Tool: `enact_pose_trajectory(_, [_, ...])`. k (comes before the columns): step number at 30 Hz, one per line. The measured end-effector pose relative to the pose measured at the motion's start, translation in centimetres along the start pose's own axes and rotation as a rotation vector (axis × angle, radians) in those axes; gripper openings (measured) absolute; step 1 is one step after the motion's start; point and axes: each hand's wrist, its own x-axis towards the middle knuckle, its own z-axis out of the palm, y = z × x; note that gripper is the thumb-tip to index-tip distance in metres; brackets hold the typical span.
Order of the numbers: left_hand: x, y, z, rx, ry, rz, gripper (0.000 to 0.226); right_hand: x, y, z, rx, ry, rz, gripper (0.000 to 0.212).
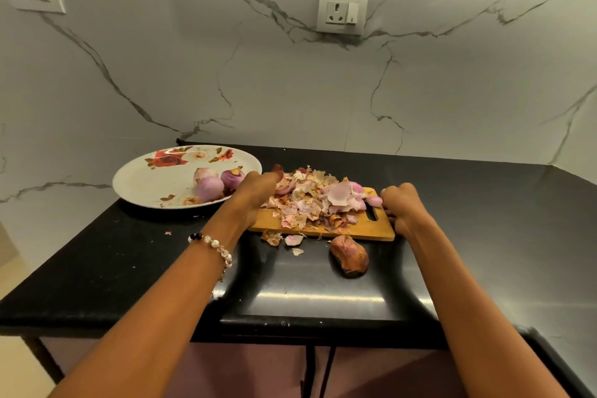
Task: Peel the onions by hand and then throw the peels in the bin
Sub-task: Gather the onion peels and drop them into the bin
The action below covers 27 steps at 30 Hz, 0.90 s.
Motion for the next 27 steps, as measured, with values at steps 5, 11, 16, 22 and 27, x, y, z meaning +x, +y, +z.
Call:
enact_pose_trajectory(5, [1.2,0.1,0.3,-0.276,-0.080,0.006,0.075,0.3,-0.1,0.0,0.297,-0.003,0.023,0.019])
enact_pose_trajectory(11, [2.3,0.9,0.0,-0.481,0.031,0.085,0.053,0.2,-0.8,-0.8,0.665,-0.007,0.008,0.017])
enact_pose_trajectory(16, [2.6,1.0,-0.2,-0.517,0.040,0.171,0.040,0.9,-0.8,-0.5,0.810,0.001,-0.060,0.027])
enact_pose_trajectory(22, [2.7,0.3,-0.4,-0.539,0.026,0.281,0.032,1.6,-0.8,-0.4,1.006,-0.068,-0.125,0.028])
enact_pose_trajectory(27, [4.2,-1.0,-0.8,-0.465,0.135,0.295,0.026,2.2,-0.4,-0.8,0.983,-0.146,-0.226,0.014])
